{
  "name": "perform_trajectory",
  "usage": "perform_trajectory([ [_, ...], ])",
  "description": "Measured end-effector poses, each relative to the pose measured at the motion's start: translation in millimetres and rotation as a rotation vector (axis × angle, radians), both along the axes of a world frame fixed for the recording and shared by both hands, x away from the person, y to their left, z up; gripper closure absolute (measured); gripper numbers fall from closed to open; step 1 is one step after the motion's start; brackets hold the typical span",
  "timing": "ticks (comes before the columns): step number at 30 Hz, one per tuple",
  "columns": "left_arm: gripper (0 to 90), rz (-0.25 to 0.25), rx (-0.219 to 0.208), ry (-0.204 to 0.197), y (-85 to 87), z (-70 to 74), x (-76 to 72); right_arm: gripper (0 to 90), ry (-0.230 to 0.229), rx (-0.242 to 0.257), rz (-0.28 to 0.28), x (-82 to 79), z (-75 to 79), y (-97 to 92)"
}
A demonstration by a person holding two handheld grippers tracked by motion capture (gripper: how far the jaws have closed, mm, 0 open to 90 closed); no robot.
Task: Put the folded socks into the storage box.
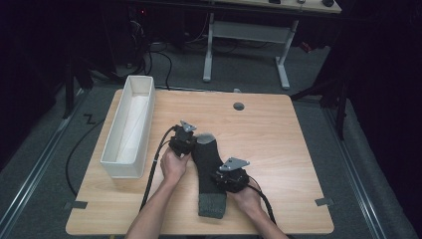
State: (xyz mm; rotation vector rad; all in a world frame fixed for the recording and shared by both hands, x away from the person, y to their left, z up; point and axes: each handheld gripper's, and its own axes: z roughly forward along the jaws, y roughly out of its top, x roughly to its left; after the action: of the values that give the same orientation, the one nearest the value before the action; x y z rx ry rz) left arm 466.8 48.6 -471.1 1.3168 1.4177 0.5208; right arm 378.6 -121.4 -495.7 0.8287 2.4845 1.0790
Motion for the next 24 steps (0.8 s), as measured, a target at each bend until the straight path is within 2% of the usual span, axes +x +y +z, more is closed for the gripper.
perform_trajectory([
  [2, 87.2, 0.002, -0.005, -0.01, 0.7, 3.5, -2.7, 60.2, -0.001, 0.0, 0.0, -0.1, -0.1, 0.0],
  [4, 87.2, 0.006, 0.009, -0.01, 2.6, 4.7, -4.1, 60.2, -0.002, 0.0, 0.001, 0.0, -0.1, -0.1],
  [8, 87.1, 0.029, 0.032, 0.033, 7.4, -5.8, -0.3, 60.2, -0.002, 0.0, 0.001, -0.1, -0.1, 0.0],
  [11, 85.4, 0.034, 0.017, 0.038, 8.7, -9.2, 1.6, 60.2, 0.0, -0.001, 0.0, 0.1, 0.2, 0.1],
  [12, 83.5, 0.034, 0.008, 0.032, 8.7, -8.0, 1.7, 60.2, 0.005, 0.0, -0.003, 0.1, 0.7, 0.3],
  [16, 59.9, 0.041, -0.036, 0.037, 9.6, -6.9, 4.3, 63.3, 0.007, 0.009, -0.007, -0.3, 4.1, -1.2],
  [18, 53.0, 0.043, -0.048, 0.048, 9.4, -9.4, 6.7, 67.1, 0.003, 0.036, -0.012, 0.1, 7.6, -4.2],
  [20, 49.1, 0.052, -0.062, 0.058, 8.4, -12.5, 9.3, 69.8, 0.009, 0.06, -0.02, 2.5, 11.8, -6.3],
  [24, 46.9, 0.053, -0.085, 0.077, 7.3, -16.7, 12.6, 71.8, -0.003, 0.061, -0.029, 7.9, 21.0, -2.3],
])
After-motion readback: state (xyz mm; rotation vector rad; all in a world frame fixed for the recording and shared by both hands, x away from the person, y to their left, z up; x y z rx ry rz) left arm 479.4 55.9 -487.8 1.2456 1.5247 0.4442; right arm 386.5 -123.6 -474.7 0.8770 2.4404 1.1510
